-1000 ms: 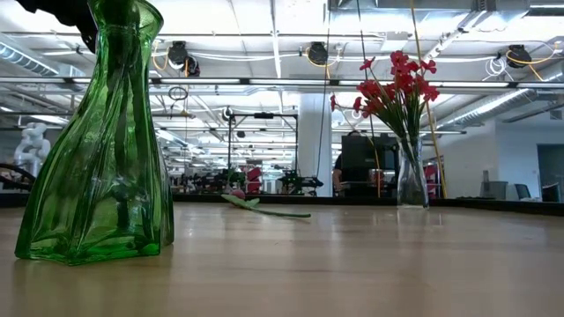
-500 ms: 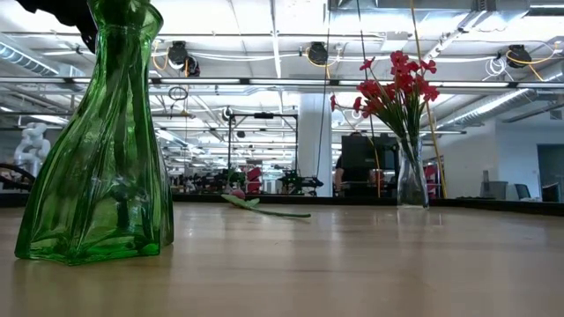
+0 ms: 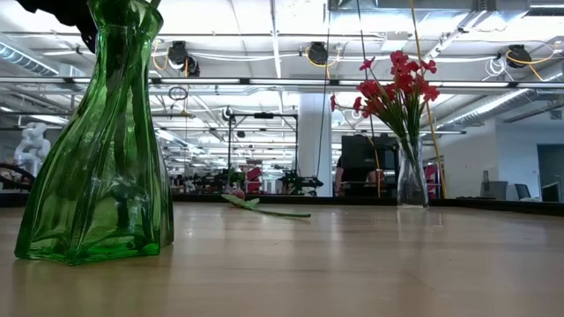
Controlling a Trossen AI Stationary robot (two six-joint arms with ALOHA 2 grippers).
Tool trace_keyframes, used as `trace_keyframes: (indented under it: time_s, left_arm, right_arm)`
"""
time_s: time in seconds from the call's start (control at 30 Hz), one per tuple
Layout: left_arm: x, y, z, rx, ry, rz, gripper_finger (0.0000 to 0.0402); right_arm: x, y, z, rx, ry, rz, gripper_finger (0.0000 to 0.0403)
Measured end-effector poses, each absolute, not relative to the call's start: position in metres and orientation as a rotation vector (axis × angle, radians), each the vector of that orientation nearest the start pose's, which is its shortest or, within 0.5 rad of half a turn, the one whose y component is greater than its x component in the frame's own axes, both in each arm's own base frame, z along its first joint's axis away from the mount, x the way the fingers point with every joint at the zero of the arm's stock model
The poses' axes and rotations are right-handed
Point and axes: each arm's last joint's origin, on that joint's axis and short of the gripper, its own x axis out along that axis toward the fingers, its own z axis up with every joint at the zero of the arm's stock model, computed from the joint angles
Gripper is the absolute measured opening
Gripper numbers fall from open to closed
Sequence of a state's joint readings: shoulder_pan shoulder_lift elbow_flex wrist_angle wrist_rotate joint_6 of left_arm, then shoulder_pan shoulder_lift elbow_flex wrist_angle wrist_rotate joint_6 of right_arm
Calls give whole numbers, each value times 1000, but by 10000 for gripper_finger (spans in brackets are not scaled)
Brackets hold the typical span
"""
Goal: Sort flowers into vase by color
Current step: Put the pink flower into the green vase, then put the red flower into the transparent vase
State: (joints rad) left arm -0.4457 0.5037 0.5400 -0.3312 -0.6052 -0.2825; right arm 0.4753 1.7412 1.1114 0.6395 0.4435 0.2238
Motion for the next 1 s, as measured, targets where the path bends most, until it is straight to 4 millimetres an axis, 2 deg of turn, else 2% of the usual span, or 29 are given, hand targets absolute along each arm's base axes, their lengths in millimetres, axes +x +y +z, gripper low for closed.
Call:
trace_keyframes:
  time_s: [0.27, 0.4, 0.7, 0.87, 1.0]
  left_arm:
    - [115, -36, 273, -132, 231, 193, 100]
    - [115, -36, 273, -132, 231, 193, 100]
    - [114, -36, 273, -131, 231, 193, 100]
    - [114, -36, 273, -127, 237, 193, 100]
    - [114, -36, 272, -122, 246, 195, 100]
  right_arm:
    - [355, 167, 267, 222, 8, 32, 0]
    - [355, 167, 264, 214, 38, 32, 13]
    - [349, 162, 265, 236, 148, 30, 103]
    - [332, 153, 278, 221, 249, 10, 151]
    - [312, 143, 289, 238, 354, -21, 171]
